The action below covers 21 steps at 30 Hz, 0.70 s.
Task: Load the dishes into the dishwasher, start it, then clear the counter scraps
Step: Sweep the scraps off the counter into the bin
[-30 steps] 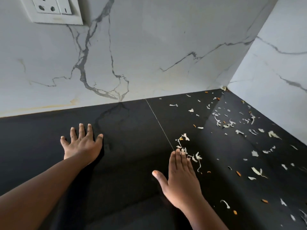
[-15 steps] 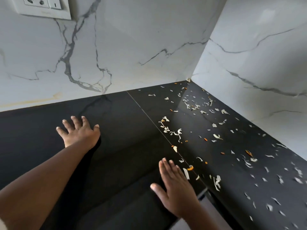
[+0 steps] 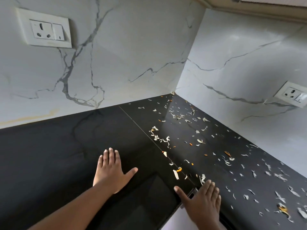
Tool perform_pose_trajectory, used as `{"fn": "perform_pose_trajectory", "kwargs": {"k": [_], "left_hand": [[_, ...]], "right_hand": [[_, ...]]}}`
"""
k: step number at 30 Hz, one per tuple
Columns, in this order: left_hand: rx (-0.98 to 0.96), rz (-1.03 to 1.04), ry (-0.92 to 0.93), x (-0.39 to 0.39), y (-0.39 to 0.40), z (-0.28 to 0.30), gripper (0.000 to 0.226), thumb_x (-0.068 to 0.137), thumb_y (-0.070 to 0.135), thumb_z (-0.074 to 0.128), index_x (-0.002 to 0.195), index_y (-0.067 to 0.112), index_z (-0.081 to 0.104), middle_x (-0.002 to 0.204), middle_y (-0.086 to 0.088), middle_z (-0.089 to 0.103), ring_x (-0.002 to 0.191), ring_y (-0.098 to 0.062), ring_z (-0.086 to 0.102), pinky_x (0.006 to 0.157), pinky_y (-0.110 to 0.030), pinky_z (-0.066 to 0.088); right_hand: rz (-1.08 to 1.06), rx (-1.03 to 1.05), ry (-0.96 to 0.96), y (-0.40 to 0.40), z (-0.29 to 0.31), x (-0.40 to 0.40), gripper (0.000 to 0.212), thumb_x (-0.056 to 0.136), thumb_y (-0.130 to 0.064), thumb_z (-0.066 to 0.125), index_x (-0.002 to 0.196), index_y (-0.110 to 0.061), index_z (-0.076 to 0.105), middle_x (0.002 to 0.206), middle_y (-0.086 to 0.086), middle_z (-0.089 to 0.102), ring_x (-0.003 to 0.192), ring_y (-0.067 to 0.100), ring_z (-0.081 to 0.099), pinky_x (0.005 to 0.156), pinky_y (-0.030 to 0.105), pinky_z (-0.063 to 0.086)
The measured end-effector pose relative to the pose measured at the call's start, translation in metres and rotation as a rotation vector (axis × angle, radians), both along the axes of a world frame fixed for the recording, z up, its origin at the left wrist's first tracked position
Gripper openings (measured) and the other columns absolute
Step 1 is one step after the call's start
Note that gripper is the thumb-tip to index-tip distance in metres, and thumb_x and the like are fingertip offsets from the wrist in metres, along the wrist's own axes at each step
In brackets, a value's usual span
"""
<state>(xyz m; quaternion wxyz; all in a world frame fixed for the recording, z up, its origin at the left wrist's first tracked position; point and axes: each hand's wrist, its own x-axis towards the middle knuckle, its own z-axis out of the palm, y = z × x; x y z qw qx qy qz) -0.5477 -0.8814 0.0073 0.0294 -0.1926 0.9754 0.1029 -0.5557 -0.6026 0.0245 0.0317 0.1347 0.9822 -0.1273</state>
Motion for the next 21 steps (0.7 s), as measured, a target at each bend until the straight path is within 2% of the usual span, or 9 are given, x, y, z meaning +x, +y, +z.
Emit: {"fn": "perform_pose_trajectory", "kwargs": {"k": [5,9,15,19,21], "left_hand": [[-0.028,-0.003,0.003,-0.006,-0.006,-0.003,0.112,0.073,0.088,0.009,0.151,0.010,-0.013,0.160,-0.009,-0.016,0.146,-0.025,-0.019,0.120,-0.042,-0.006],[-0.027,-0.002,-0.012,-0.006,-0.007,-0.004,0.113,0.070,0.090,0.007,0.151,0.014,-0.014,0.159,-0.006,-0.019,0.145,-0.022,-0.022,0.120,-0.041,-0.006],[-0.033,0.029,0.002,-0.008,-0.007,-0.004,0.113,0.068,0.092,0.010,0.151,0.021,-0.014,0.157,0.003,-0.023,0.143,-0.014,-0.024,0.120,-0.036,-0.008],[0.013,0.069,0.016,-0.010,-0.006,-0.005,0.114,0.062,0.095,0.012,0.150,0.028,-0.014,0.155,0.010,-0.023,0.141,-0.006,-0.025,0.119,-0.031,-0.009],[0.039,0.081,0.028,-0.009,-0.005,-0.002,0.114,0.062,0.095,0.016,0.151,0.029,-0.010,0.155,0.014,-0.021,0.141,-0.003,-0.024,0.119,-0.030,-0.009]], "right_hand": [[0.047,0.005,-0.060,-0.020,-0.009,-0.048,0.137,0.058,-0.097,0.019,0.148,0.000,-0.018,0.159,0.017,-0.011,0.147,0.033,-0.011,0.119,0.043,-0.006],[0.113,-0.010,-0.054,-0.033,-0.013,-0.085,0.135,0.060,-0.097,0.017,0.148,0.000,-0.019,0.159,0.020,-0.014,0.146,0.036,-0.013,0.119,0.045,-0.007],[0.315,-0.031,-0.009,-0.043,-0.016,-0.137,0.127,0.068,-0.093,0.019,0.148,-0.003,-0.020,0.157,0.022,-0.016,0.146,0.035,-0.014,0.119,0.044,-0.008],[0.344,-0.113,0.020,-0.046,-0.011,-0.168,0.118,0.075,-0.089,0.019,0.147,-0.005,-0.022,0.158,0.021,-0.016,0.146,0.033,-0.015,0.119,0.043,-0.009],[0.351,-0.239,0.059,-0.045,-0.006,-0.174,0.116,0.076,-0.087,0.022,0.149,-0.007,-0.018,0.159,0.019,-0.014,0.147,0.031,-0.011,0.120,0.042,-0.005]]}}
